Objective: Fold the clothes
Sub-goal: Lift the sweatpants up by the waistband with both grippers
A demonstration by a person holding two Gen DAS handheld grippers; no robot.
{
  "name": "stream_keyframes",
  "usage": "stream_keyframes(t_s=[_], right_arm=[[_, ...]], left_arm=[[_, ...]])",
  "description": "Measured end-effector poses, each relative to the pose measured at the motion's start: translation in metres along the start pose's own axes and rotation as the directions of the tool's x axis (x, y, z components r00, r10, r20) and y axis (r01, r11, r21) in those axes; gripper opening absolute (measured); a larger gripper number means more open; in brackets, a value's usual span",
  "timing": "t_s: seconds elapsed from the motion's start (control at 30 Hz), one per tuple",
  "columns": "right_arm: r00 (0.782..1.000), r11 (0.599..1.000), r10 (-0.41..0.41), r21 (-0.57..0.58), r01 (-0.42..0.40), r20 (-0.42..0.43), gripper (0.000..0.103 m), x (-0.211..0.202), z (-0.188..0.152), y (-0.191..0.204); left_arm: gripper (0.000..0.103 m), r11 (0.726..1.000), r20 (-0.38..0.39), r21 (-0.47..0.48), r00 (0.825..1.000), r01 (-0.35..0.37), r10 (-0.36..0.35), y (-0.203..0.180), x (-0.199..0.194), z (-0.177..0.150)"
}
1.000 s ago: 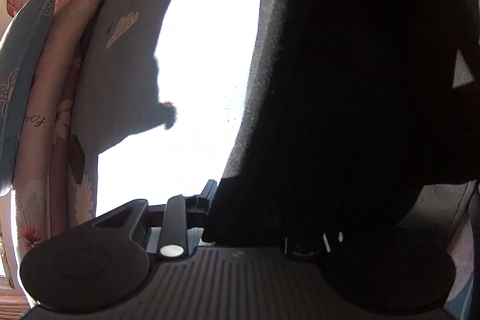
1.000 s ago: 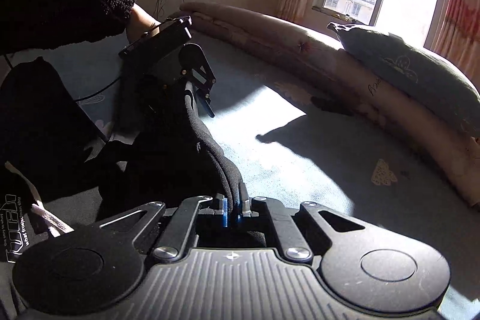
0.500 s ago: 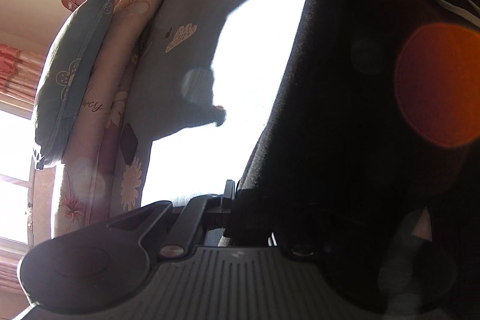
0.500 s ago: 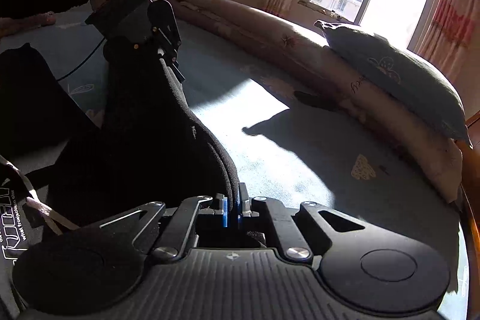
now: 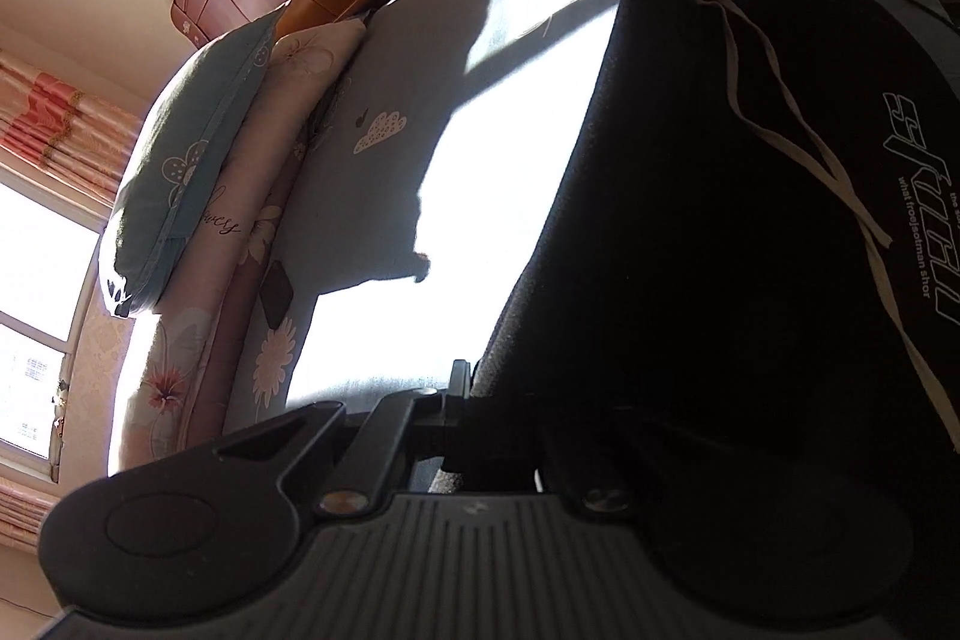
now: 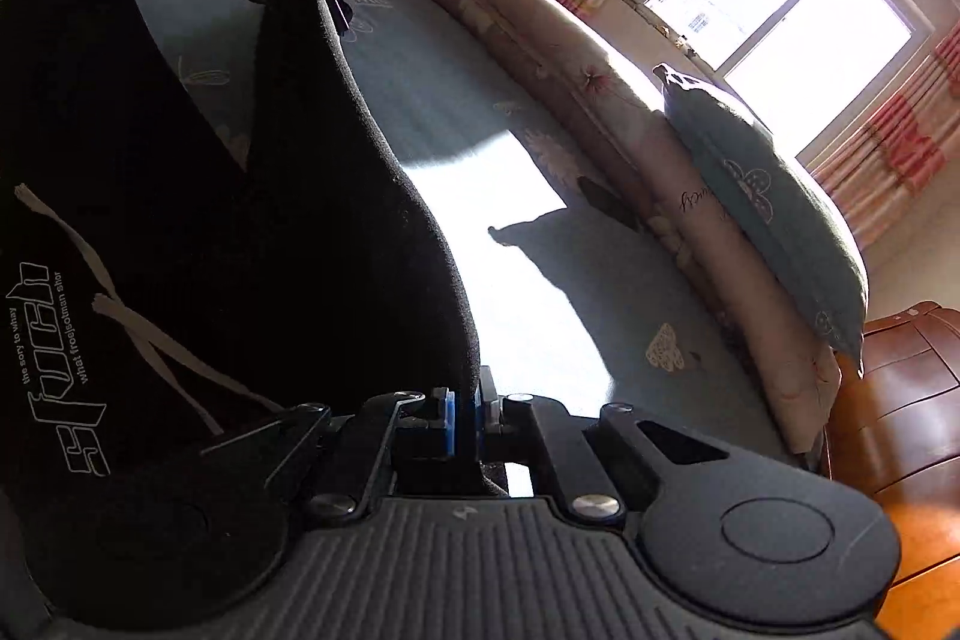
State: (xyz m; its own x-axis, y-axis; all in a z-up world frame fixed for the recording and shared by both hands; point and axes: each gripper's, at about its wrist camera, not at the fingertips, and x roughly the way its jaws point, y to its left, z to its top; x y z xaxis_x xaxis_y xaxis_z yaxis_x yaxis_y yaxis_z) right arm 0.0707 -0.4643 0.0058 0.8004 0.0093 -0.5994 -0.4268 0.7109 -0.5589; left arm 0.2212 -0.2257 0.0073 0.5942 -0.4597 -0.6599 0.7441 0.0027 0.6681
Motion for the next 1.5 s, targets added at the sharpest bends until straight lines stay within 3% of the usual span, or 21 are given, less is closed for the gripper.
stream_keyframes(t_s=[0.5, 0.7, 1.0, 1.5], right_arm=[[0.995, 0.996, -0.006, -0.084, -0.002, -0.098, 0.007, -0.03, -0.017, 0.049], [0.989, 0.991, 0.013, -0.131, -0.032, -0.145, 0.007, -0.032, -0.027, 0.07], [0.97, 0.965, 0.054, -0.236, -0.111, -0.235, 0.006, -0.03, -0.042, 0.092], [0.952, 0.949, 0.023, -0.293, -0.117, -0.305, 0.006, -0.029, -0.061, 0.091]], left_arm=[[0.0, 0.997, 0.111, 0.042, 0.992, 0.057, -0.061, -0.077, -0.05, 0.006], [0.0, 0.988, 0.098, 0.116, 0.989, 0.102, -0.114, -0.116, -0.066, 0.001], [0.0, 0.965, 0.043, 0.214, 0.985, 0.154, -0.167, -0.161, -0.043, 0.007], [0.0, 0.896, 0.03, 0.381, 0.966, 0.228, -0.258, -0.212, -0.046, 0.01]])
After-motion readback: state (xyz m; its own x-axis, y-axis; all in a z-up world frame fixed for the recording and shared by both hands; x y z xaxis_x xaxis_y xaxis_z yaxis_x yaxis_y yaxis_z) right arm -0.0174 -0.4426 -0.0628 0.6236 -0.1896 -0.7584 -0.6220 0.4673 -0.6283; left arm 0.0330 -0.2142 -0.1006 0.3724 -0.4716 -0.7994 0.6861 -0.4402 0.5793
